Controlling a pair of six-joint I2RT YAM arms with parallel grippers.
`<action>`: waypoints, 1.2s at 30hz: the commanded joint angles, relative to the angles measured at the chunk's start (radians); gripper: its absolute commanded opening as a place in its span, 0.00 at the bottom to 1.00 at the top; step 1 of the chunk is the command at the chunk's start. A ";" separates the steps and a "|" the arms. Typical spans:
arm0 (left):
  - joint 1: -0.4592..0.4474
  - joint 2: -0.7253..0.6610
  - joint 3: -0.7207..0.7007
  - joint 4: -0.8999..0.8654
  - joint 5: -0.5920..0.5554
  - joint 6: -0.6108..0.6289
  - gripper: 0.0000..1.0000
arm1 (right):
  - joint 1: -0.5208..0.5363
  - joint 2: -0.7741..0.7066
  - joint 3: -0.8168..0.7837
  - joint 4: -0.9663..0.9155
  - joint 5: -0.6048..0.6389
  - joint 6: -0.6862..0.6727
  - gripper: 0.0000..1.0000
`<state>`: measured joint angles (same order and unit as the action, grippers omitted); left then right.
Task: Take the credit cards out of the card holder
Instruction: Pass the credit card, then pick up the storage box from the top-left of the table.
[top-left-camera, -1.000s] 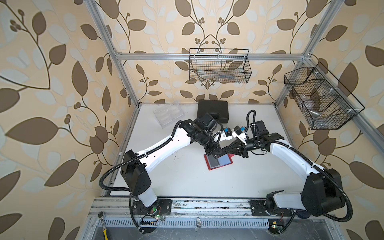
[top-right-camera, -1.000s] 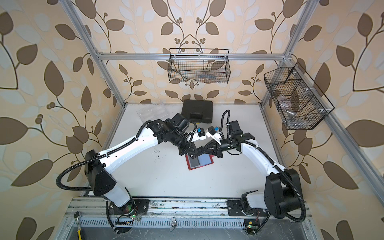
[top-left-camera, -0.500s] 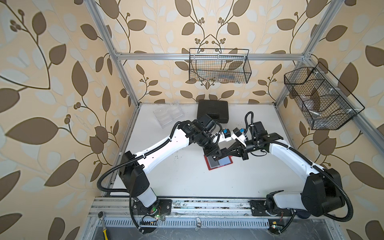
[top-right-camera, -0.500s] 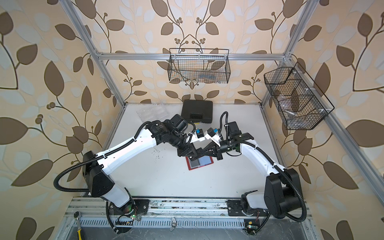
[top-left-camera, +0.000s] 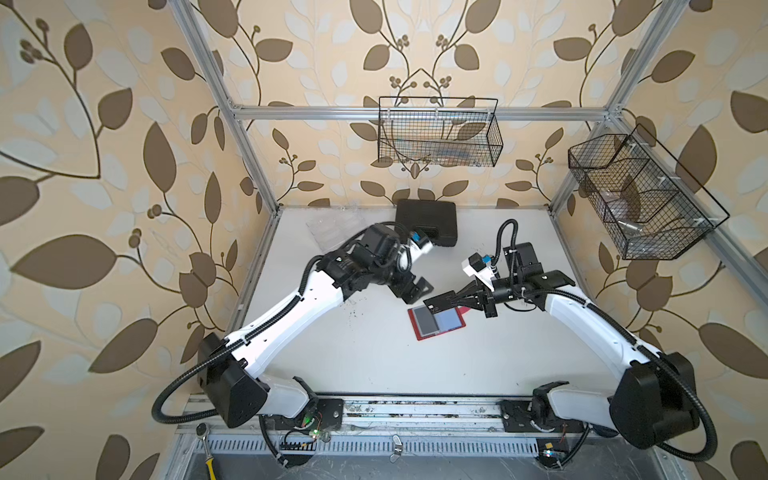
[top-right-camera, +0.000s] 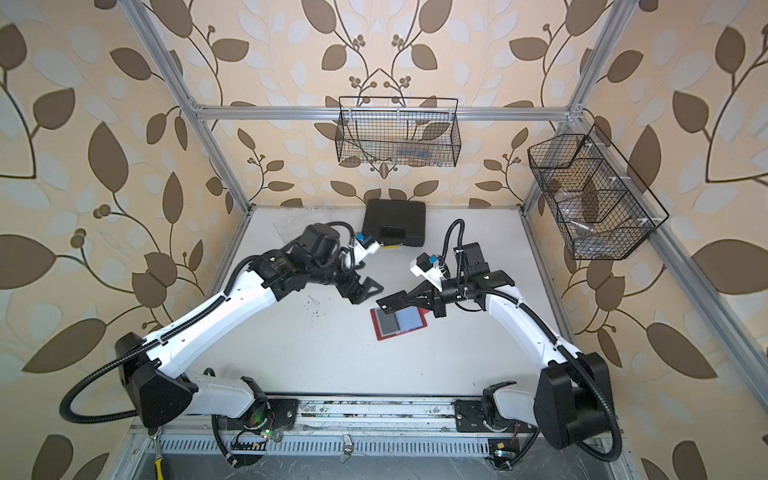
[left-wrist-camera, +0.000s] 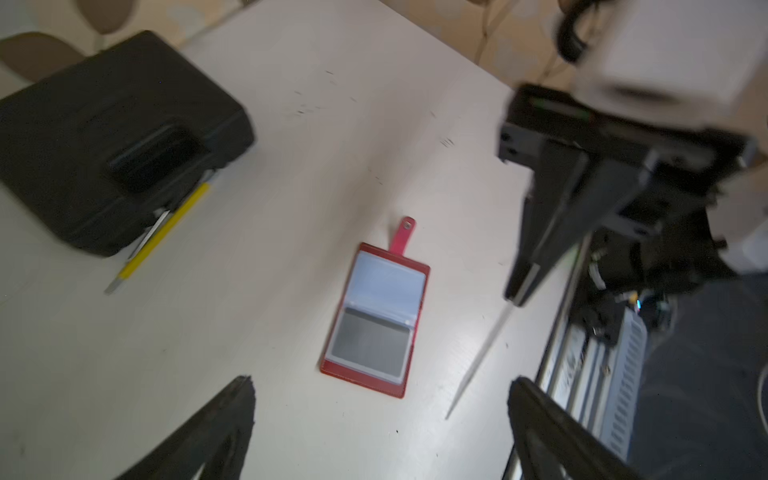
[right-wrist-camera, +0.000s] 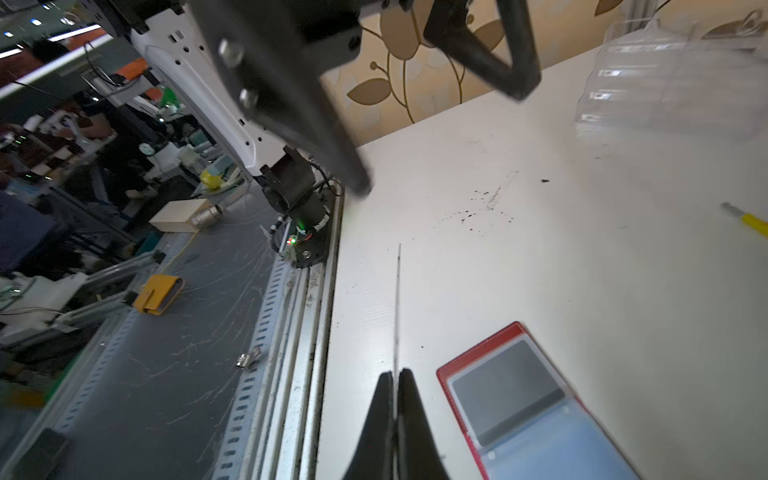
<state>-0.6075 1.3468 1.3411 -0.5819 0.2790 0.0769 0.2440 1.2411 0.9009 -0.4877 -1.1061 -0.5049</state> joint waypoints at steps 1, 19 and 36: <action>0.148 -0.026 0.027 0.067 -0.205 -0.289 0.99 | -0.007 -0.078 -0.069 0.268 0.104 0.214 0.00; 0.706 0.562 0.485 -0.363 -0.349 -0.508 0.68 | 0.178 -0.101 -0.026 0.403 0.320 0.393 0.00; 0.749 0.915 0.797 -0.306 -0.265 -0.497 0.54 | 0.206 -0.003 0.045 0.350 0.296 0.366 0.00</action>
<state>0.1383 2.2448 2.0903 -0.8867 0.0010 -0.4206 0.4461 1.2217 0.9066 -0.1173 -0.7933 -0.1158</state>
